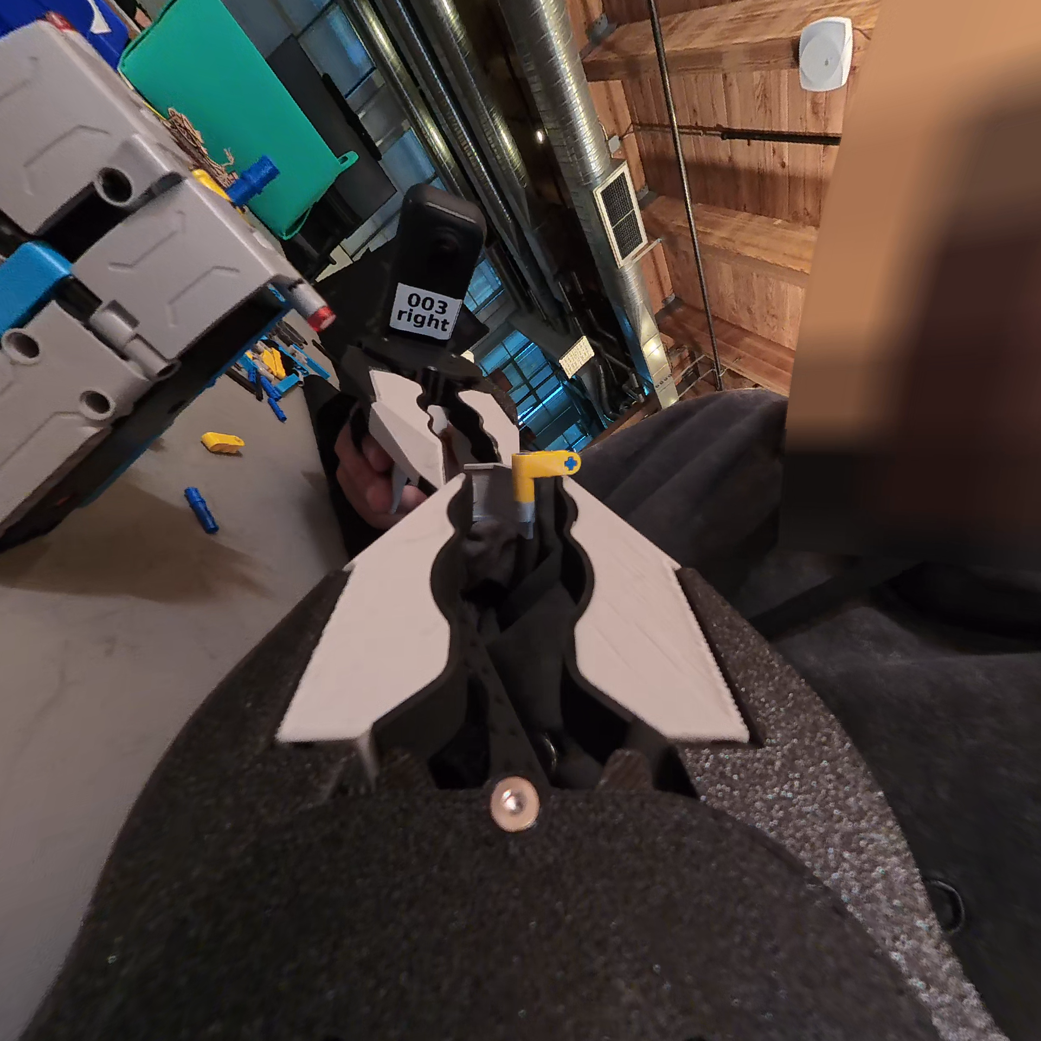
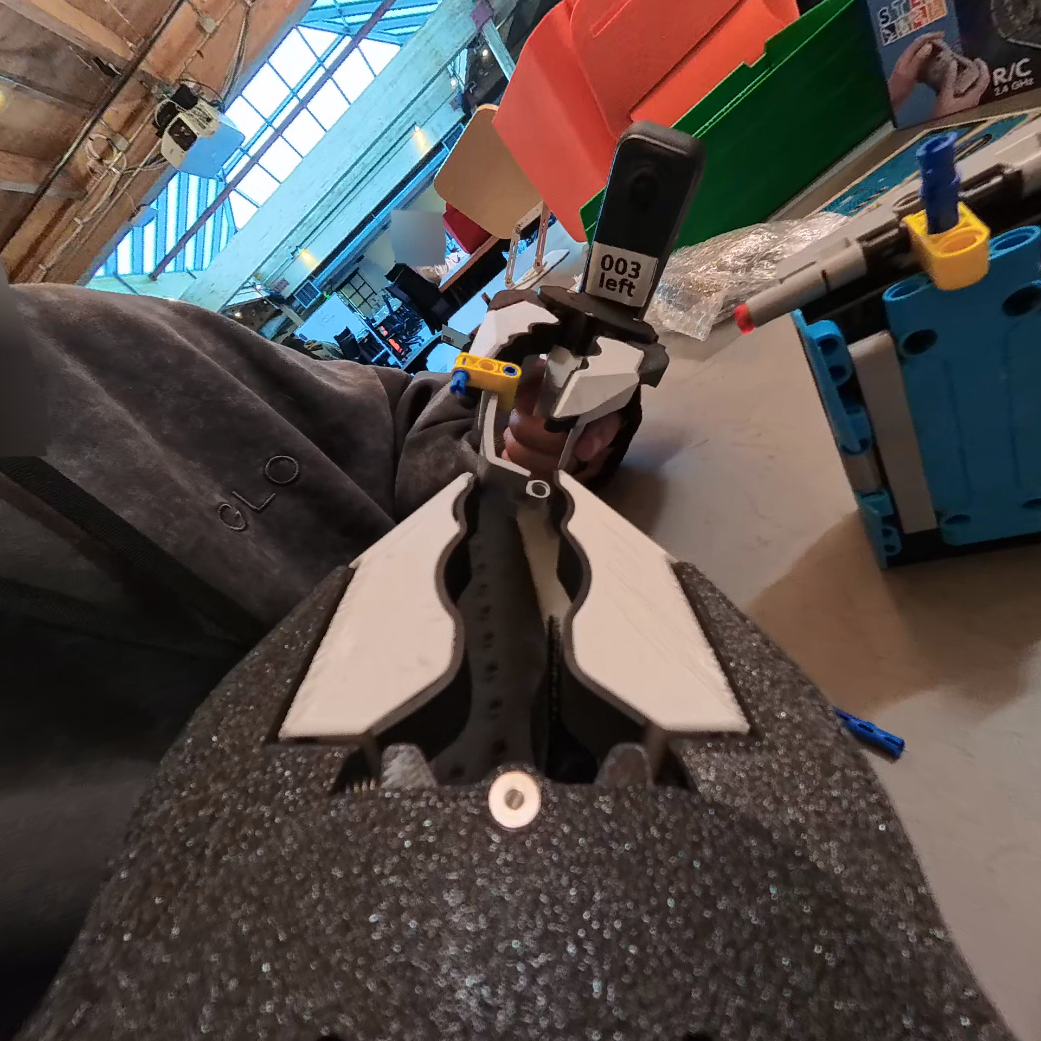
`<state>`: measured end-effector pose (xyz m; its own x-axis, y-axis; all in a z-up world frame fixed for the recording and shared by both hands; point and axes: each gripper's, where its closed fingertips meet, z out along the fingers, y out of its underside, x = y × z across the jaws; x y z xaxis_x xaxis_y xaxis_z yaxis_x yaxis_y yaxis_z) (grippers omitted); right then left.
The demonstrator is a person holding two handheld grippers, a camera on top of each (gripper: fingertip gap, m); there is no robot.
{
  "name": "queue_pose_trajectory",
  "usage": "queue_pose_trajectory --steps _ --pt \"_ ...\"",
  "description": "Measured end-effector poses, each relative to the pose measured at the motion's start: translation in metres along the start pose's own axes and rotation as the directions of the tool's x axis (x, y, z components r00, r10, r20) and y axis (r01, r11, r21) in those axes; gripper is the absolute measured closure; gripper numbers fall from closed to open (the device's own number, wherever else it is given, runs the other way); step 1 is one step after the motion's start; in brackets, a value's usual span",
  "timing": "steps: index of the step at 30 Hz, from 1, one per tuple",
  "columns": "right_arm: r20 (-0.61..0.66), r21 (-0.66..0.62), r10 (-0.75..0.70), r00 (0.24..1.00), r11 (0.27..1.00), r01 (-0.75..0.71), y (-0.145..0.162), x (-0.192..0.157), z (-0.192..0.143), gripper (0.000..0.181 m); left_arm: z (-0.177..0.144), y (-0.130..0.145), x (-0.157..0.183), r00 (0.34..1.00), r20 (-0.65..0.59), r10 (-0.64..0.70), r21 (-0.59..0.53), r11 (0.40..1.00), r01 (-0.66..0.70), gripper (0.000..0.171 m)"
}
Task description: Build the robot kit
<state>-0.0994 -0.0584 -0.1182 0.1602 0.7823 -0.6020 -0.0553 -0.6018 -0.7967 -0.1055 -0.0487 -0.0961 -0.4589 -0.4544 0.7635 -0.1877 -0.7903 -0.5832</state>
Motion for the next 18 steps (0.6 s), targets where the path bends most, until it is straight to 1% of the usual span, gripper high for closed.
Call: queue_pose_trajectory --steps 5,7,9,11,14,18 --pt "0.029 -0.003 0.019 0.999 1.0 -0.019 0.0 -0.003 0.0 0.157 0.0 0.001 0.003 0.999 -0.025 -0.019 -0.006 1.0 0.019 0.146" --pt "0.072 -0.012 0.026 0.997 1.0 -0.026 0.002 -0.009 0.0 0.156 -0.001 -0.001 0.009 0.996 -0.073 -0.05 0.004 0.999 0.05 0.146" --pt "0.122 -0.016 0.04 0.992 0.999 -0.039 0.002 -0.016 0.0 0.157 -0.003 -0.005 0.018 0.983 -0.151 -0.108 0.019 0.994 0.112 0.146" --pt "0.145 -0.024 0.046 0.988 0.999 -0.043 0.003 -0.019 0.0 0.157 -0.003 -0.005 0.019 0.974 -0.175 -0.144 0.017 0.989 0.15 0.146" --pt "0.167 -0.049 0.048 0.985 0.998 -0.04 0.007 -0.023 0.002 0.157 0.0 0.002 0.026 0.968 -0.203 -0.148 -0.027 0.989 0.146 0.145" --pt "0.173 -0.07 0.043 0.984 0.997 -0.031 0.011 -0.025 0.004 0.157 0.007 0.02 0.034 0.966 -0.216 -0.141 -0.12 0.986 0.117 0.146"
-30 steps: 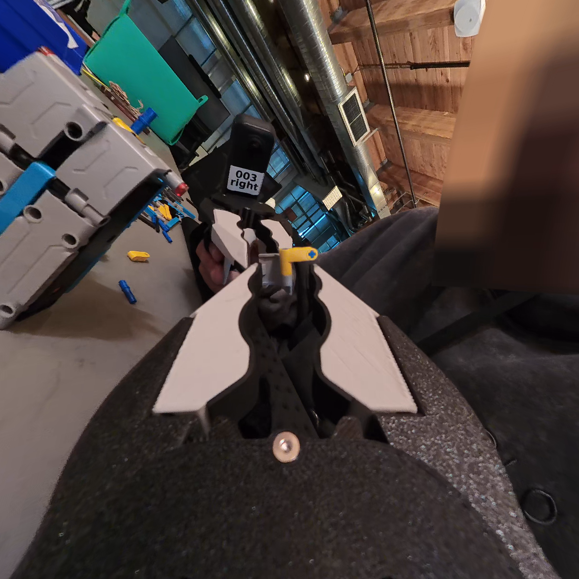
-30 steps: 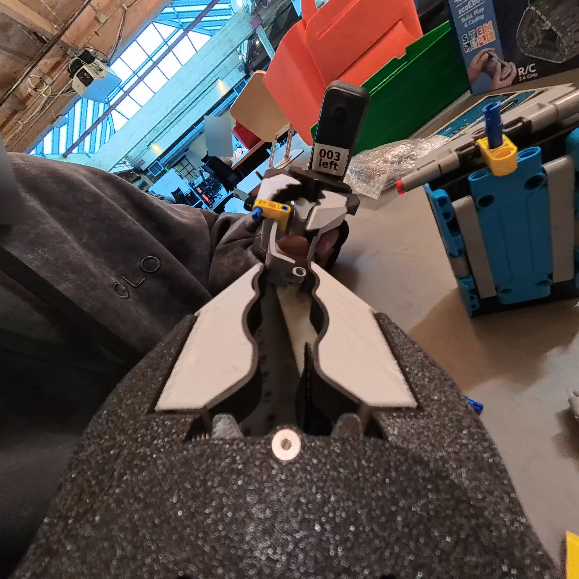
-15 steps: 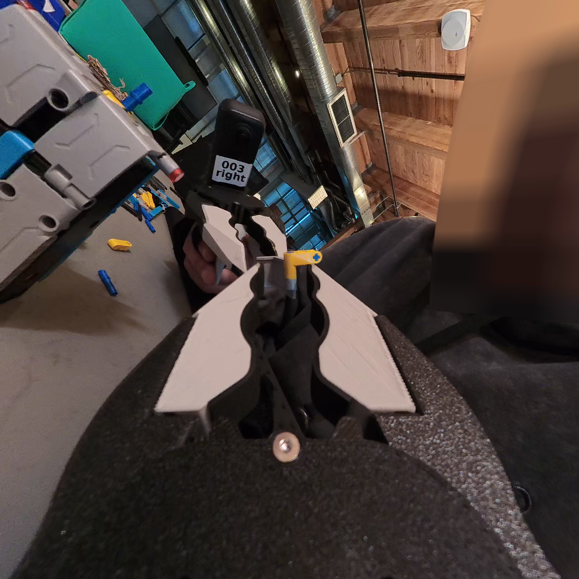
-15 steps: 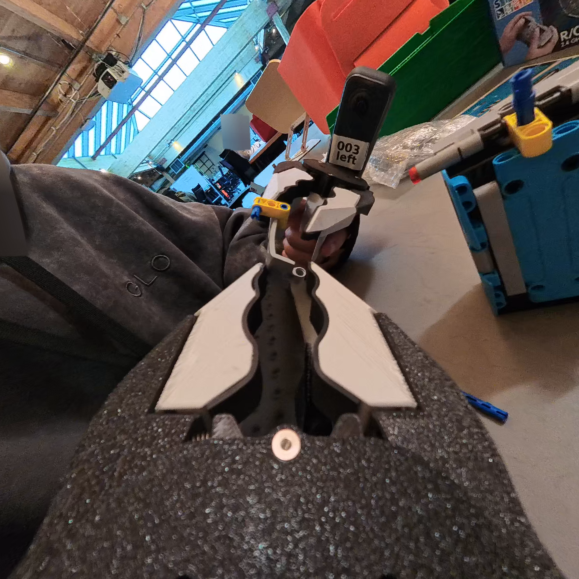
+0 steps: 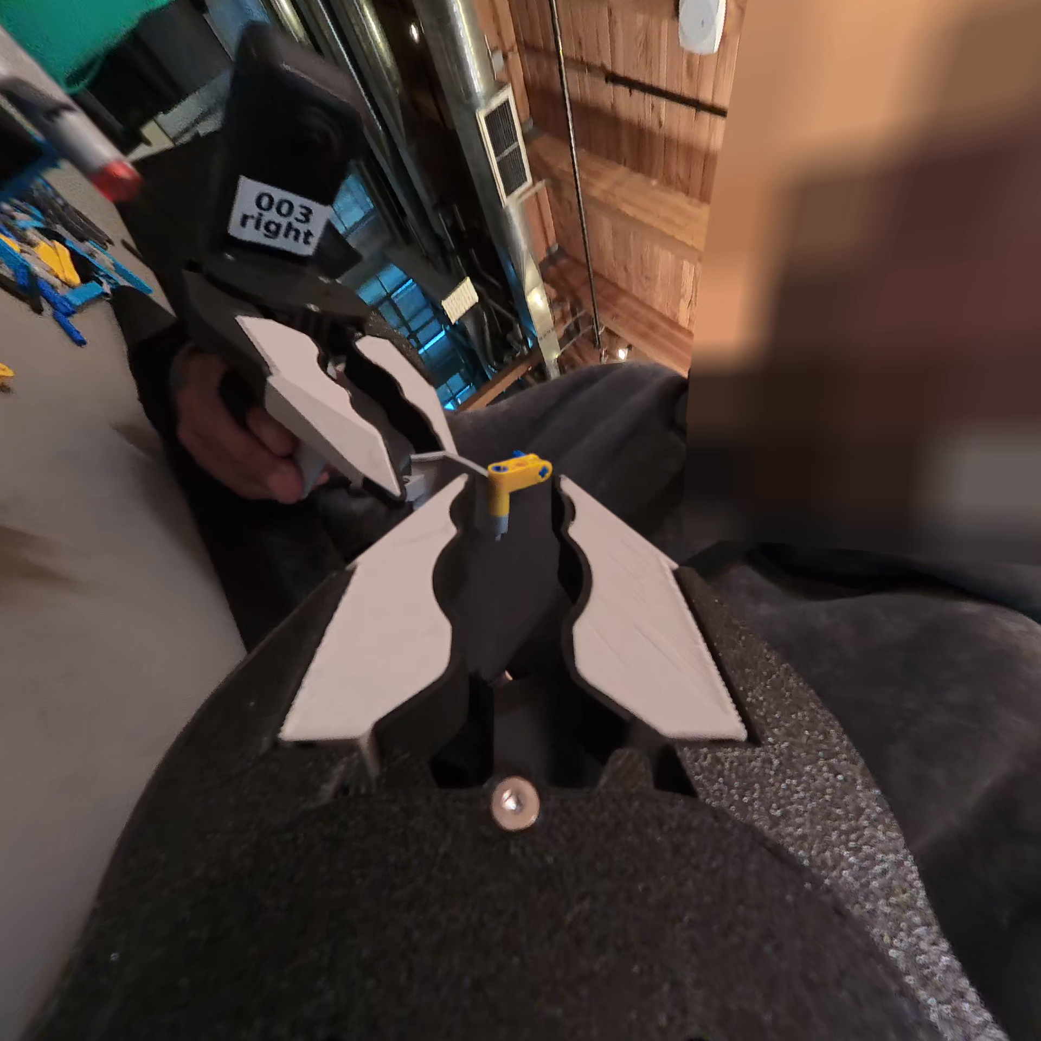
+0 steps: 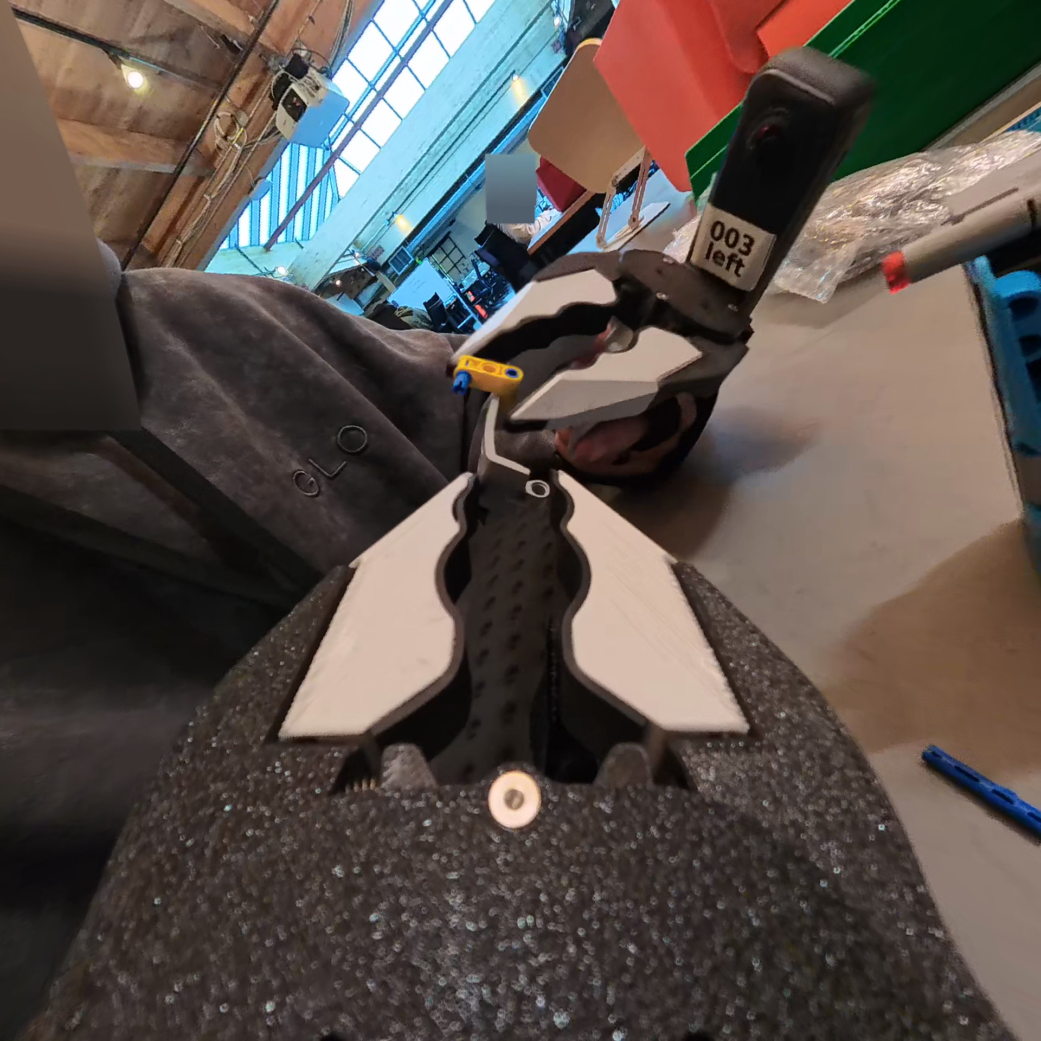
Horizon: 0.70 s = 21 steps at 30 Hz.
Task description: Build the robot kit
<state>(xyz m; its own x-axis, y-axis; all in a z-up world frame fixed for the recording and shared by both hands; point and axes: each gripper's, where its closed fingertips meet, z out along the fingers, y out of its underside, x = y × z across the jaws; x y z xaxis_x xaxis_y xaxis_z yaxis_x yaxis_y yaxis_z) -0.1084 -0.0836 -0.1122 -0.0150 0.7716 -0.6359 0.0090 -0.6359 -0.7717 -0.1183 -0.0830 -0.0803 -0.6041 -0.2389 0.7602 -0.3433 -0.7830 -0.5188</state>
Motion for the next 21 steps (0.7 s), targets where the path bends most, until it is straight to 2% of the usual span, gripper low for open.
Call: queue_pose_trajectory --steps 4,10,14,21 --pt "-0.005 -0.005 -0.007 1.0 1.0 0.006 0.001 0.0 0.001 0.157 0.001 0.003 -0.004 0.997 0.044 0.062 -0.016 0.998 -0.061 0.164" --pt "-0.013 -0.003 -0.01 1.0 1.0 0.01 0.0 0.001 0.0 0.157 -0.004 -0.007 0.0 0.999 0.02 0.044 0.043 0.998 -0.045 0.15" --pt "-0.018 -0.018 -0.019 1.0 1.0 0.019 0.003 0.001 0.002 0.157 -0.004 -0.007 0.0 0.999 0.009 0.036 0.036 0.999 -0.036 0.155" --pt "-0.03 -0.021 -0.018 0.999 1.0 0.018 0.003 0.002 0.002 0.157 -0.005 -0.006 -0.001 0.997 0.037 0.073 0.026 0.997 -0.074 0.154"
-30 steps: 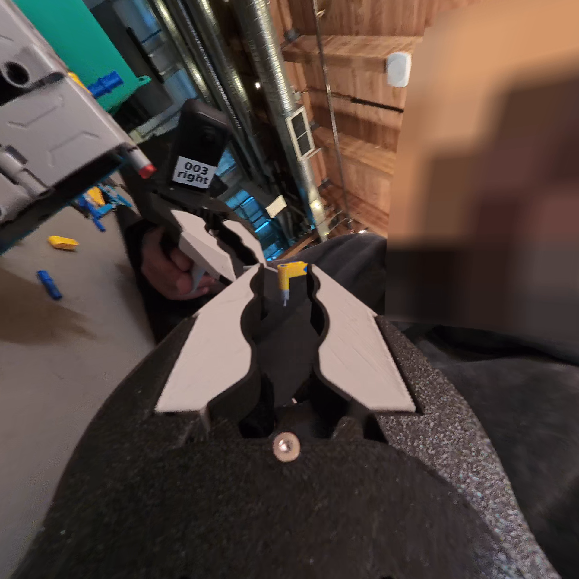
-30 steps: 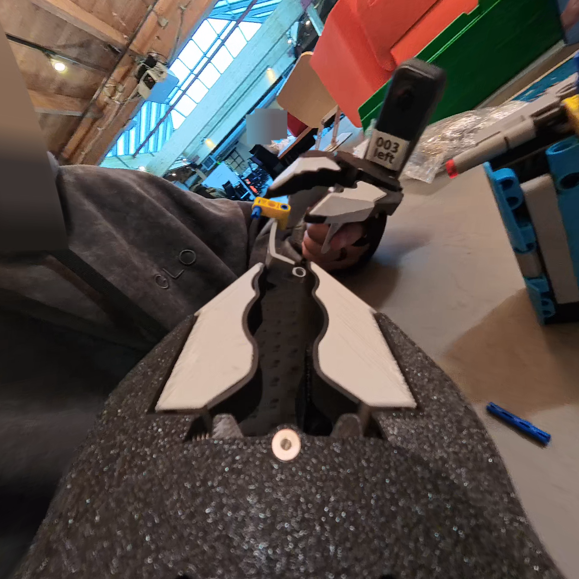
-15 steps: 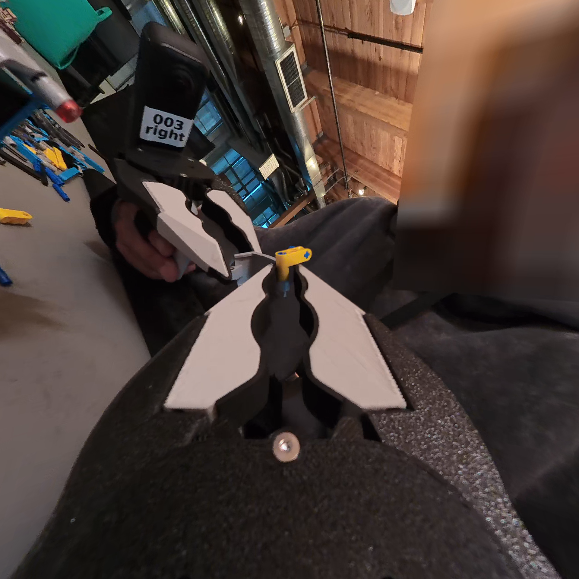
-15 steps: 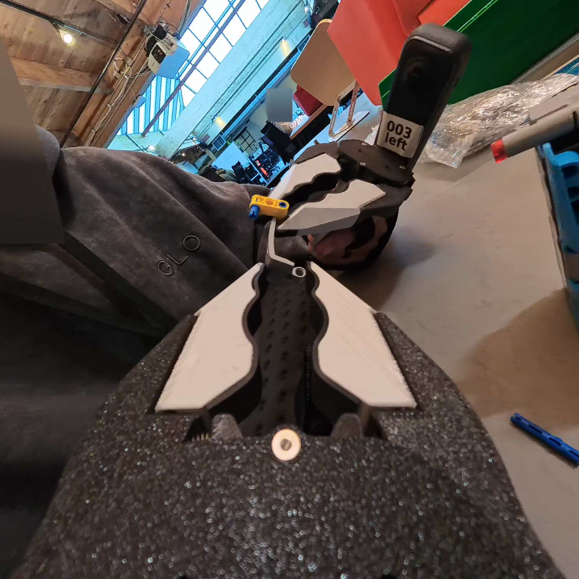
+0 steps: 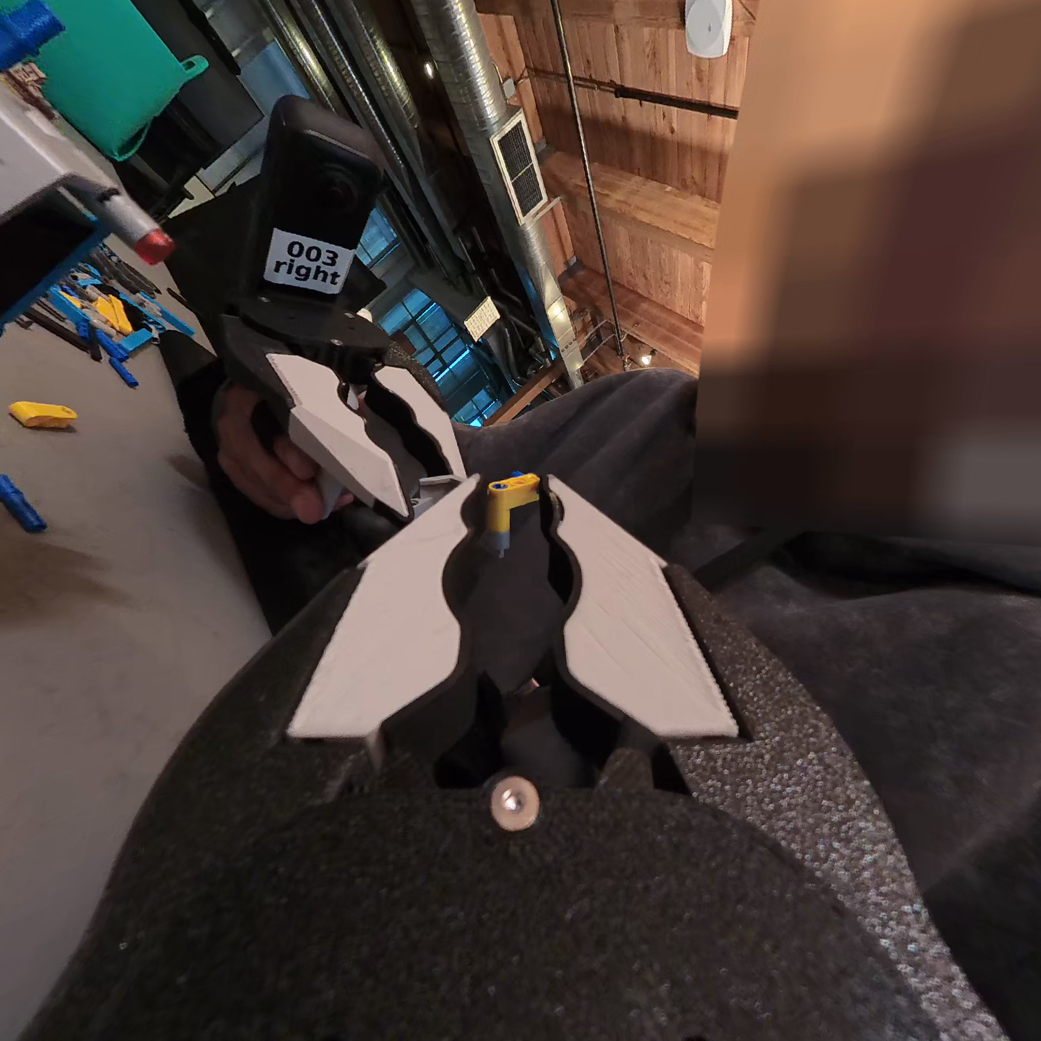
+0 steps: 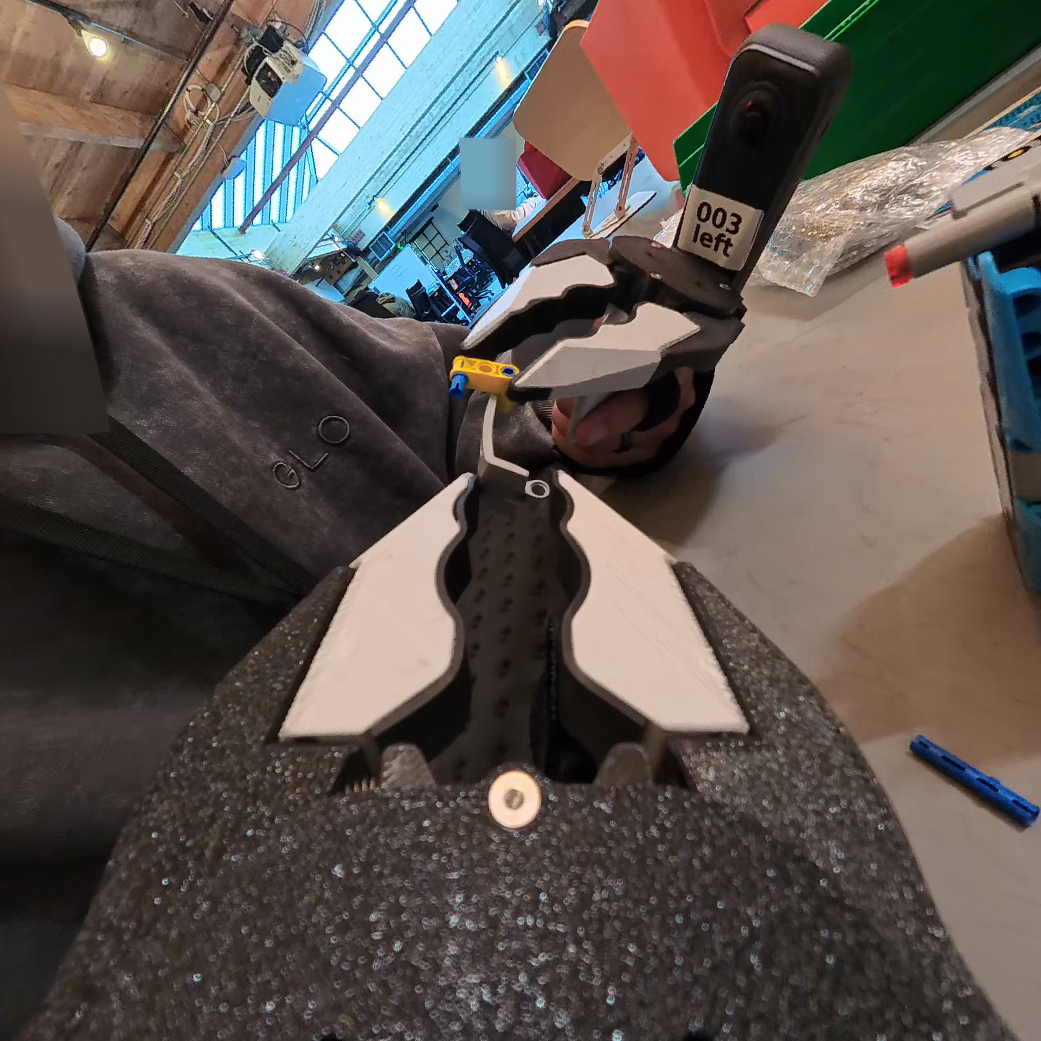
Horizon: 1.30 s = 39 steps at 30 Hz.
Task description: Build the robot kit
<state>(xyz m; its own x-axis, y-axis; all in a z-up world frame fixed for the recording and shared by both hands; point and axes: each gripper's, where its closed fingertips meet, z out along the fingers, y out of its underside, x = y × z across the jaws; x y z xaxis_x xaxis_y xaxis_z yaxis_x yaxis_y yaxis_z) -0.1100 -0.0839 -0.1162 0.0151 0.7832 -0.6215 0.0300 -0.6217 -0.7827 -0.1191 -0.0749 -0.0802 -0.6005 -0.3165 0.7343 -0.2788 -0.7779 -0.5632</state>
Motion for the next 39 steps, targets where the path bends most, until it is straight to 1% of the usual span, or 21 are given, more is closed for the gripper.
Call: queue_pose_trajectory --steps 3,7,8,11,14,16,18,20,24,26,27,29,33,34,39 --pt "-0.006 -0.016 -0.01 1.0 1.0 0.01 0.003 0.0 0.002 0.156 0.001 0.003 -0.001 0.996 0.034 0.08 -0.025 0.997 -0.079 0.157" --pt "-0.058 -0.016 -0.006 0.998 1.0 0.005 0.002 0.008 0.001 0.158 -0.002 -0.001 -0.009 0.969 0.14 0.202 -0.036 0.979 -0.199 0.159" --pt "-0.07 -0.01 -0.001 0.998 1.0 0.0 0.001 0.01 0.0 0.157 -0.004 -0.003 -0.014 0.955 0.18 0.233 -0.04 0.972 -0.23 0.162" --pt "-0.158 0.012 0.01 0.987 1.0 -0.009 -0.002 0.024 -0.005 0.157 -0.014 -0.009 -0.027 0.9 0.303 0.313 -0.075 0.949 -0.305 0.162" --pt "-0.288 0.025 0.001 0.958 1.0 0.007 -0.005 0.04 -0.011 0.158 -0.025 -0.015 -0.045 0.821 0.432 0.373 -0.126 0.926 -0.355 0.162" --pt "-0.386 0.002 -0.019 0.922 1.0 0.021 -0.003 0.052 -0.013 0.158 -0.03 -0.017 -0.057 0.75 0.514 0.417 -0.174 0.906 -0.385 0.161" --pt "-0.439 -0.037 -0.062 0.896 0.998 0.05 0.001 0.056 -0.011 0.158 -0.031 -0.017 -0.058 0.722 0.53 0.445 -0.197 0.893 -0.405 0.162" --pt "-0.452 -0.053 -0.085 0.888 0.996 0.068 0.002 0.056 -0.01 0.158 -0.03 -0.016 -0.057 0.727 0.522 0.446 -0.197 0.892 -0.406 0.162" --pt "-0.389 0.0 -0.043 0.92 0.999 0.046 -0.005 0.049 -0.014 0.158 -0.031 -0.016 -0.055 0.765 0.494 0.412 -0.174 0.909 -0.378 0.162" --pt "-0.371 0.007 -0.036 0.928 0.999 0.042 -0.007 0.047 -0.017 0.158 -0.03 -0.014 -0.057 0.763 0.499 0.411 -0.184 0.911 -0.37 0.162" --pt "-0.366 -0.016 -0.054 0.929 0.999 0.052 -0.007 0.047 -0.019 0.158 -0.029 -0.012 -0.058 0.76 0.5 0.415 -0.198 0.909 -0.366 0.16" --pt "-0.397 -0.076 -0.124 0.909 0.992 0.103 -0.007 0.051 -0.027 0.158 -0.029 -0.011 -0.063 0.741 0.525 0.418 -0.217 0.908 -0.358 0.149" --pt "-0.462 -0.219 -0.288 0.839 0.954 0.207 -0.003 0.07 -0.044 0.158 -0.032 -0.013 -0.067 0.728 0.553 0.405 -0.209 0.914 -0.349 0.146" --pt "-0.466 -0.237 -0.31 0.829 0.946 0.22 -0.001 0.074 -0.045 0.158 -0.033 -0.014 -0.068 0.727 0.558 0.401 -0.206 0.915 -0.348 0.146" --pt "-0.432 -0.202 -0.322 0.842 0.945 0.258 -0.003 0.067 -0.039 0.158 -0.035 -0.014 -0.07 0.717 0.571 0.4 -0.211 0.915 -0.343 0.146"
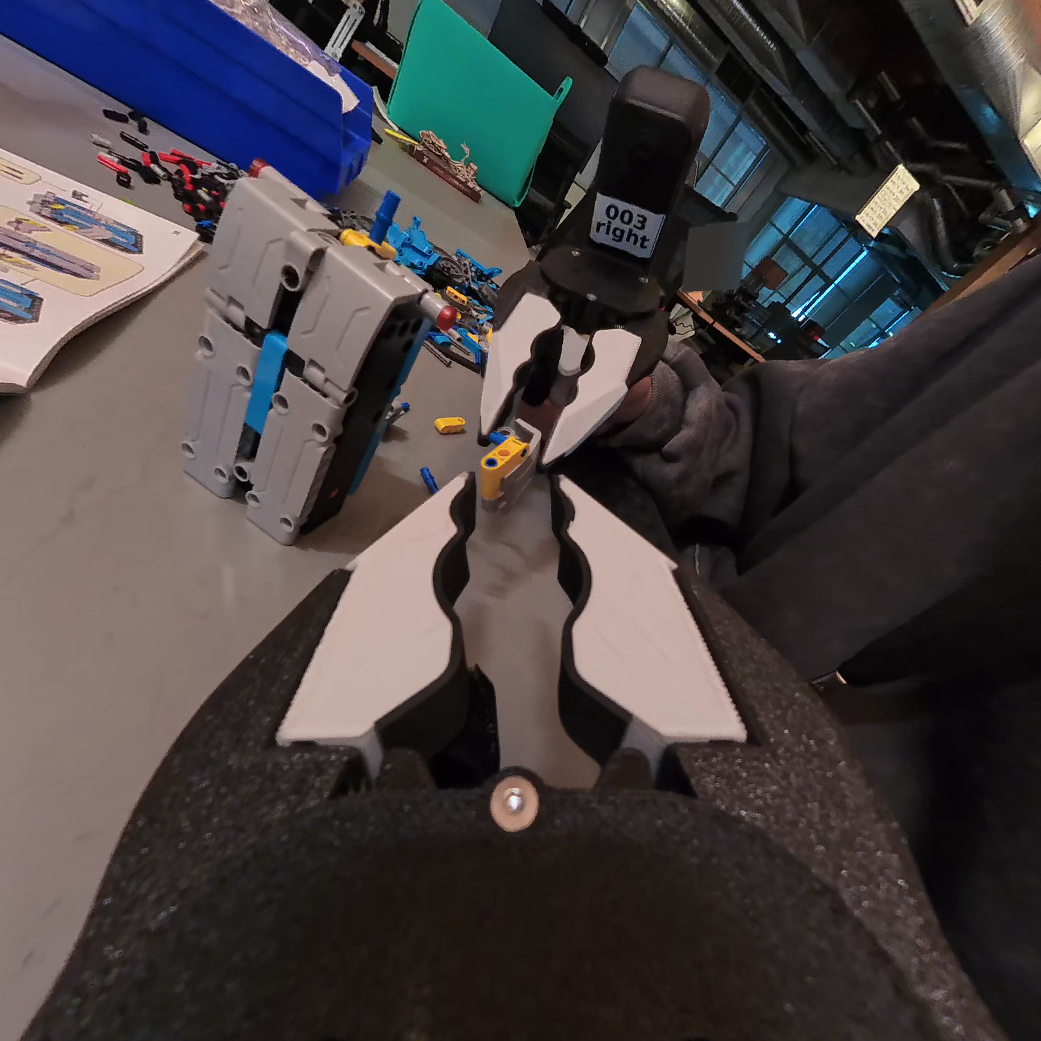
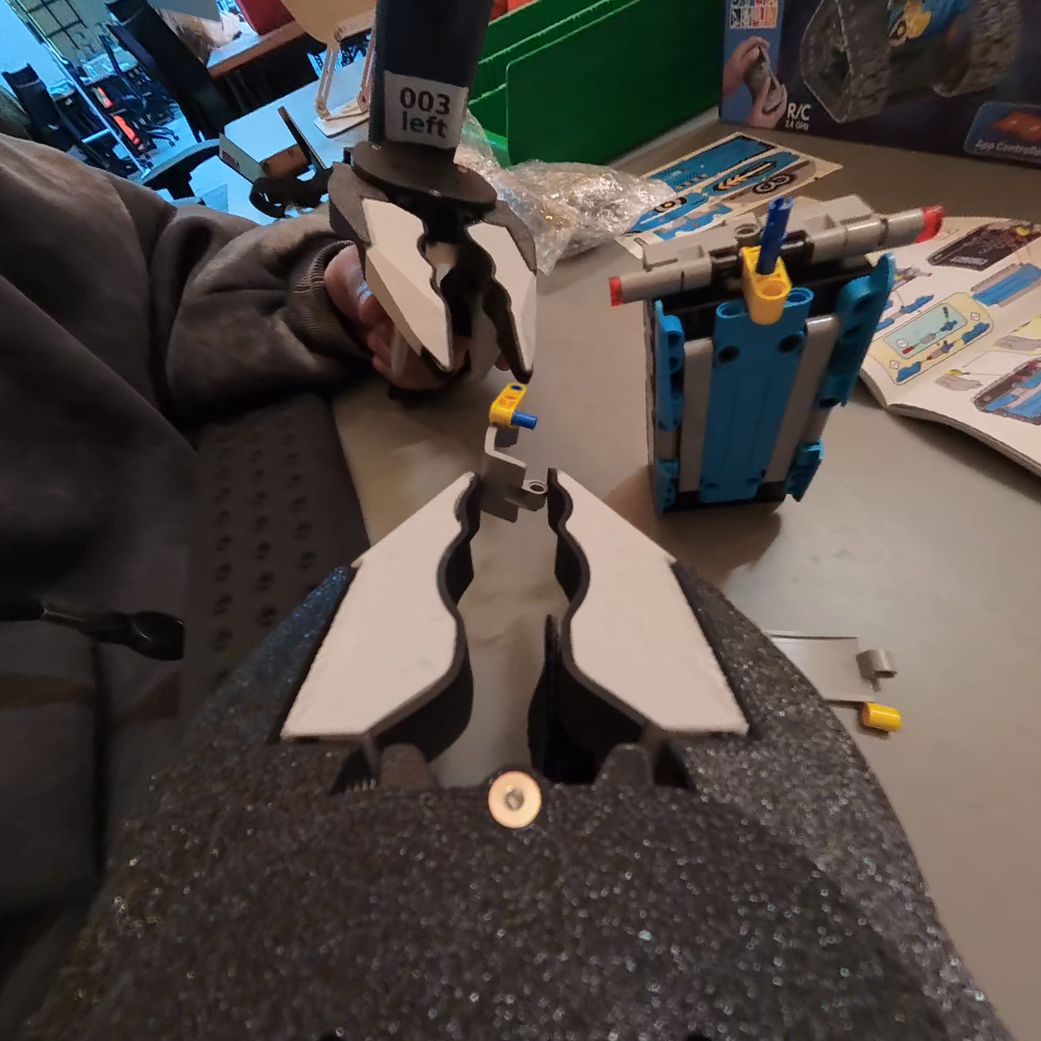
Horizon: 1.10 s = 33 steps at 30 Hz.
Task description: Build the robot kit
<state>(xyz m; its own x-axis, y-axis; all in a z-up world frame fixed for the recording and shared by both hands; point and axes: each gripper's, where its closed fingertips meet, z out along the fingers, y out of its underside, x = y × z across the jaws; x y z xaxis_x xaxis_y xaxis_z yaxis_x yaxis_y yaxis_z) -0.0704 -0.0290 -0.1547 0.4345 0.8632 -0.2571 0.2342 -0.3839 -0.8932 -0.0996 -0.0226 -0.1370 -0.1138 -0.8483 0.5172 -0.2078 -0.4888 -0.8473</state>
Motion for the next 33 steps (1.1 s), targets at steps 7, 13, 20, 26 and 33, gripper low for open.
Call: queue_pose_trajectory --steps 7,13,20,26,33 --pt "-0.11 -0.135 -0.033 0.993 0.991 0.018 0.018 0.01 0.017 0.158 -0.002 0.0 -0.001 0.999 0.017 0.034 -0.011 0.999 -0.034 0.146" --pt "-0.136 -0.268 -0.067 0.988 0.963 0.029 0.031 0.015 0.046 0.158 -0.027 -0.016 -0.03 0.98 0.16 0.118 0.03 0.992 -0.125 0.146" --pt "-0.118 -0.27 -0.121 0.986 0.959 0.085 0.037 0.009 0.043 0.158 -0.037 -0.025 -0.043 0.981 0.189 0.047 0.094 0.993 -0.066 0.146" --pt "-0.123 -0.294 -0.109 0.986 0.953 0.069 0.043 0.013 0.044 0.158 -0.034 -0.023 -0.041 0.98 0.191 0.061 0.082 0.994 -0.078 0.146" --pt "-0.124 -0.308 -0.107 0.987 0.949 0.064 0.046 0.014 0.046 0.158 -0.034 -0.022 -0.041 0.981 0.187 0.057 0.077 0.994 -0.072 0.146"
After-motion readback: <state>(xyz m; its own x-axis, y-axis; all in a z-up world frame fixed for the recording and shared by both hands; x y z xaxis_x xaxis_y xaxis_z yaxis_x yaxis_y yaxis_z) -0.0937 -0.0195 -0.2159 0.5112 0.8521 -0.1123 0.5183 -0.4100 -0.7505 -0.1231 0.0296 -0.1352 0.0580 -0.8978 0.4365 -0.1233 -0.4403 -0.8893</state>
